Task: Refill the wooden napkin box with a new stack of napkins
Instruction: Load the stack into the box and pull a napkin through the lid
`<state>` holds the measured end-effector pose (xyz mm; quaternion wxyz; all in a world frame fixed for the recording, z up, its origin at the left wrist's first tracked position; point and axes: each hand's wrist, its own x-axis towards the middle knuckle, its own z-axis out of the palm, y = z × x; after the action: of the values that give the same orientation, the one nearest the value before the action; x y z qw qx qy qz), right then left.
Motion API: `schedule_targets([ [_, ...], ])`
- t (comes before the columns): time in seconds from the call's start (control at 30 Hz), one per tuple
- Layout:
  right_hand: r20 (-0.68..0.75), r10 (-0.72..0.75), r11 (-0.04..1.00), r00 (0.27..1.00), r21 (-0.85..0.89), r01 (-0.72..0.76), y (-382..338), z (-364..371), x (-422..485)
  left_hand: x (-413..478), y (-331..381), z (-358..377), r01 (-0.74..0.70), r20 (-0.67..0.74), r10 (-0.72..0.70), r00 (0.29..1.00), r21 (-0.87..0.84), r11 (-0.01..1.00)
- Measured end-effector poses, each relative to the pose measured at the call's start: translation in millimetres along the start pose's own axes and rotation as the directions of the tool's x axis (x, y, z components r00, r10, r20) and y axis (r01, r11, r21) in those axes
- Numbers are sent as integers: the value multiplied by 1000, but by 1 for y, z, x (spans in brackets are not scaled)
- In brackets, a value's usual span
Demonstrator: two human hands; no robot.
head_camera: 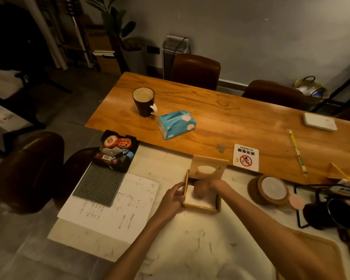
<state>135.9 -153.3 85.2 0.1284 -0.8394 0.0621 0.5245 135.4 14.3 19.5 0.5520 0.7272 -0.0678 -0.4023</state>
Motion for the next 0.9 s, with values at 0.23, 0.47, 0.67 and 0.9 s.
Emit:
schedule_targets([
  [0.23, -63, -85, 995, 994, 41, 88, 5, 81, -13, -55, -44, 24, 12, 54, -16, 998, 69, 998],
  [0.47, -270, 80, 959, 960, 285, 0, -3, 135, -10, -75, -69, 36, 4, 6, -5, 1000, 73, 997],
  [0.67, -288, 67, 957, 955, 290, 21, 2, 141, -12, -71, -73, 37, 9, -19, -7, 1000, 112, 994],
  [0.9, -347, 5, 966, 938, 243, 85, -7, 141, -13, -73, -68, 38, 2, -38, 3, 999, 133, 991],
])
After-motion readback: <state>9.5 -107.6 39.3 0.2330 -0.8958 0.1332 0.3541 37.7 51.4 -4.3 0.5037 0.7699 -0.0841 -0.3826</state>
